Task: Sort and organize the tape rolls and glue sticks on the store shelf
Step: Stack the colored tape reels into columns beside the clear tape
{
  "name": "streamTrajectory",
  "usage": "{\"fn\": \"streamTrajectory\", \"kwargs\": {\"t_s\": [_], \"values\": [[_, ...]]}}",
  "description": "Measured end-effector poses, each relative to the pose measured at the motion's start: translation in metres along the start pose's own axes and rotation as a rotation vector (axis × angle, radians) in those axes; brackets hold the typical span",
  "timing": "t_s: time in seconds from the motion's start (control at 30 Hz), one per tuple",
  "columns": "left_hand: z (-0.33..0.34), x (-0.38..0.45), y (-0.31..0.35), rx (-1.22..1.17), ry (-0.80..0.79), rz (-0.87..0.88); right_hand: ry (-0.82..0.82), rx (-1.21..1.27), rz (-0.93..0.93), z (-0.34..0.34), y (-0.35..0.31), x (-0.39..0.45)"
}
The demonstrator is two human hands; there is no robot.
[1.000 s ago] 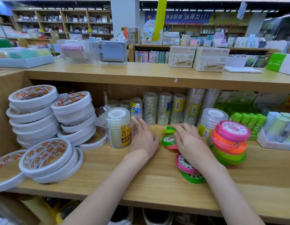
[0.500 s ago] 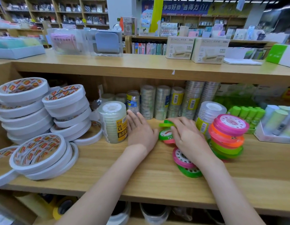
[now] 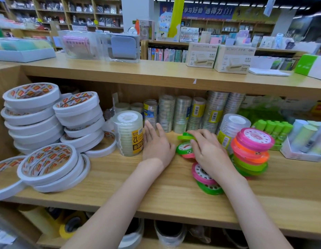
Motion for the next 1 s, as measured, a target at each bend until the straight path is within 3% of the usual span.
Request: {"fn": "streamTrajectory", "kwargs": {"t_s": [0.2,0.4,0.63,0.73,0.87,1.0], "values": [[-0.007,-0.035,0.001,-0.009,-0.017,0.137,-0.022,0.002,-0.015,-0.001,-0.002,-0.001],[-0.03,-0.081,-0.003,0.061,0.178,0.356,-0.019,0.028,-0.052,-0.008,-0.008,0.0],[-0.029,-0.084,-0.004,0.013,0.111,0.405,-0.116,0.094,-0.159,-0.04,-0.023,0.011],[-0.03,-0.083,-0.008,0.027,0.137,0.389,-0.267,-0.035,-0.177,-0.038,-0.022,0.012],[-0.038,-0.093,-0.009,0.001,0.255,0.434,-0.548,-0.116,-0.103,-0.011,-0.012,-0.002],[-0.056,-0.102,-0.028,-0.055,0.495,0.354,-0.476,-0.059,-0.077,-0.008,-0.014,0.001]]}}
Point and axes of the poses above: each hand's wrist, its own x-axis towards the middle knuckle, its own z-axis out of the palm, y = z × x, the point moved 6 cm from there along x, towards the middle knuckle, and after that the axes turned 9 degrees about z, right-handed, at the moved point
